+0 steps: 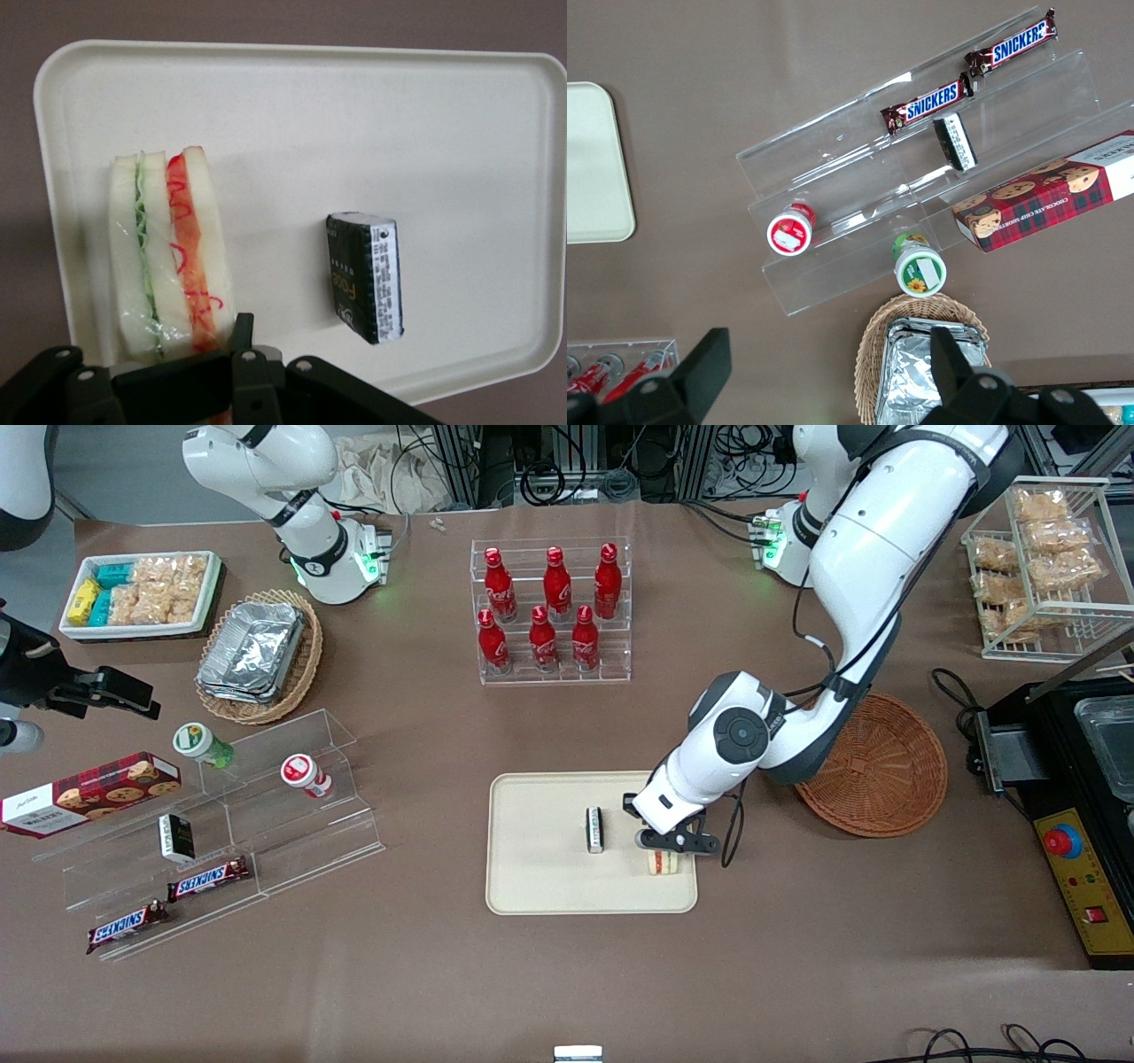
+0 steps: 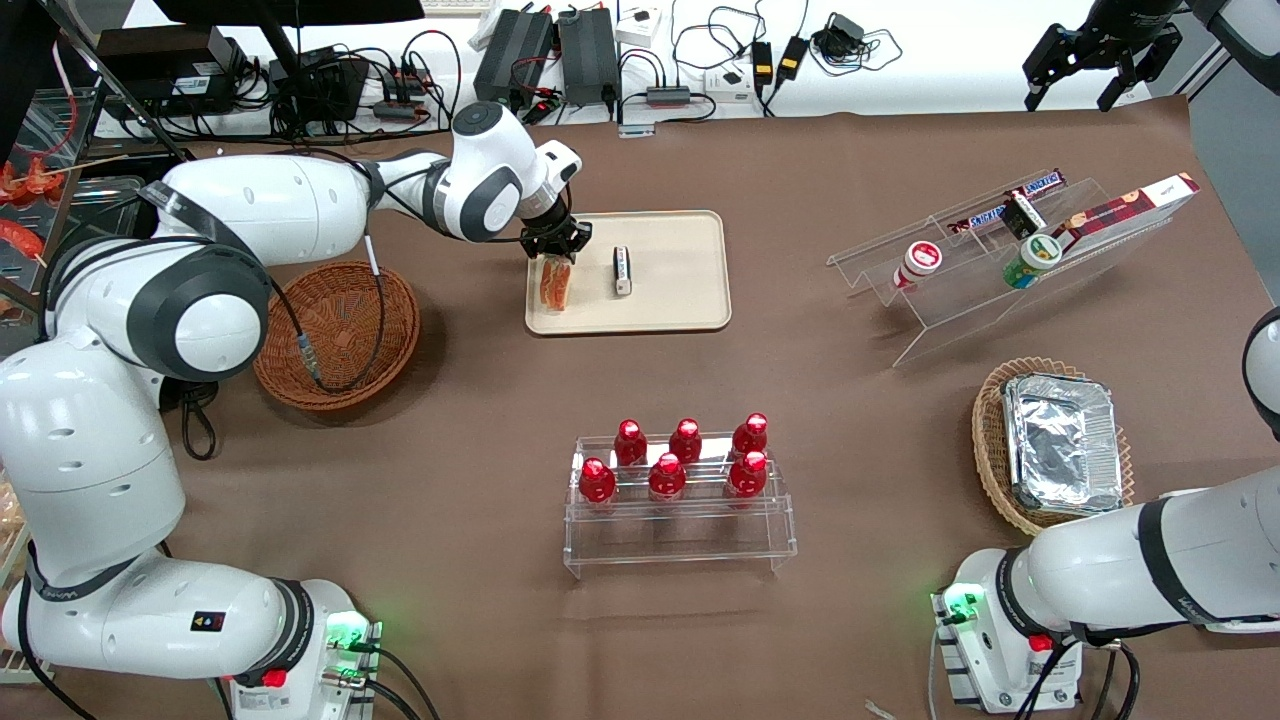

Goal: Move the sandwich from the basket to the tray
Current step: 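Lower the sandwich onto the tray and open the left gripper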

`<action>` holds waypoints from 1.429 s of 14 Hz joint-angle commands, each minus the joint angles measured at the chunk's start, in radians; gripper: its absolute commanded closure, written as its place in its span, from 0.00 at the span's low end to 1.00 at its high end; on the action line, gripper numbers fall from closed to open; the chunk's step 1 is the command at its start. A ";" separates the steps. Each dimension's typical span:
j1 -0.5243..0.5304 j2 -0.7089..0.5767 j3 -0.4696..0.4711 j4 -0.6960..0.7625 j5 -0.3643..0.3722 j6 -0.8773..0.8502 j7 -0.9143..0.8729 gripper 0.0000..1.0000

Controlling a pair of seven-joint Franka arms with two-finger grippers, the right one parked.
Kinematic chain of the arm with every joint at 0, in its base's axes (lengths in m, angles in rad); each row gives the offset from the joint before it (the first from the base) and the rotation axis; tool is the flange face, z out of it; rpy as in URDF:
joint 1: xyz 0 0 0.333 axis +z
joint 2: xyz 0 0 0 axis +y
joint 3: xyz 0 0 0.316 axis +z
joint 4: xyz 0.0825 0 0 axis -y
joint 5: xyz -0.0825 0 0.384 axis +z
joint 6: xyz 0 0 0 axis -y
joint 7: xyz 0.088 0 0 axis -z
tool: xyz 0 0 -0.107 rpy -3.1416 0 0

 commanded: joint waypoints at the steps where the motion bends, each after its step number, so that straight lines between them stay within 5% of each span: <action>1: -0.002 0.035 -0.003 0.028 0.025 0.030 0.003 1.00; 2: 0.000 0.037 -0.003 0.027 0.025 0.030 0.003 1.00; 3: 0.000 0.038 -0.003 0.028 0.022 0.030 -0.005 0.80; 4: 0.000 0.038 -0.003 0.028 0.025 0.028 -0.008 0.31; 5: -0.002 0.037 -0.003 0.027 0.025 0.028 -0.012 0.00; 20: -0.002 0.035 0.000 0.028 0.027 0.028 -0.011 0.00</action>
